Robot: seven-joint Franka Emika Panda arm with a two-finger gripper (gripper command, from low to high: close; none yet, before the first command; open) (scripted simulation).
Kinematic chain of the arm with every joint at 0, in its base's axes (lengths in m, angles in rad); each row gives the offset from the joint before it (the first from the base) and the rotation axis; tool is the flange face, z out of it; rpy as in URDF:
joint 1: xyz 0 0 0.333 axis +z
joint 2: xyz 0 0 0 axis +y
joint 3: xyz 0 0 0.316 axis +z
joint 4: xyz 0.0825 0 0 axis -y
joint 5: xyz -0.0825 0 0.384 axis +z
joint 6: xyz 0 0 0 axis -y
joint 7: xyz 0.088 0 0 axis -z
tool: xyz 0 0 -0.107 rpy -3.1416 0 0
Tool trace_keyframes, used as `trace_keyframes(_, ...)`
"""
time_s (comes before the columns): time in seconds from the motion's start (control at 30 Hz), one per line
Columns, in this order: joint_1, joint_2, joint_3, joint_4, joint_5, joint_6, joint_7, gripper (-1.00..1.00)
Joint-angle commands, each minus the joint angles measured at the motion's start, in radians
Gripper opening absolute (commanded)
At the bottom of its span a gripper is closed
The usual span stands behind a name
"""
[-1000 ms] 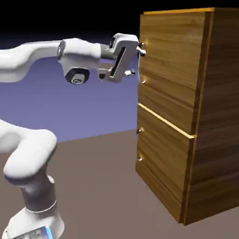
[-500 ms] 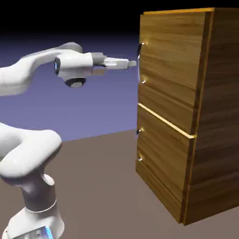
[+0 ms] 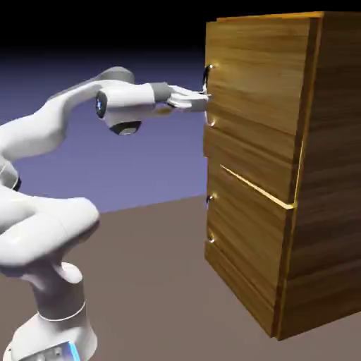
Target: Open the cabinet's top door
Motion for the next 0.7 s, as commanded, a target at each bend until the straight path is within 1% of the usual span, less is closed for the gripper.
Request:
trace_keyframes(0.0, 0.004, -0.028, -0.018, -0.026, 0.000, -0.044, 0.000, -1.00)
trace_keyframes(0.23, 0.001, -0.199, -0.163, -0.188, -0.018, -0.349, -0.008, -1.00)
trace_keyframes(0.43, 0.083, -0.195, -0.380, -0.305, -0.139, -0.523, -0.122, -1.00)
trace_keyframes(0.67, 0.119, -0.153, -0.634, -0.362, -0.320, -0.680, -0.222, -1.00)
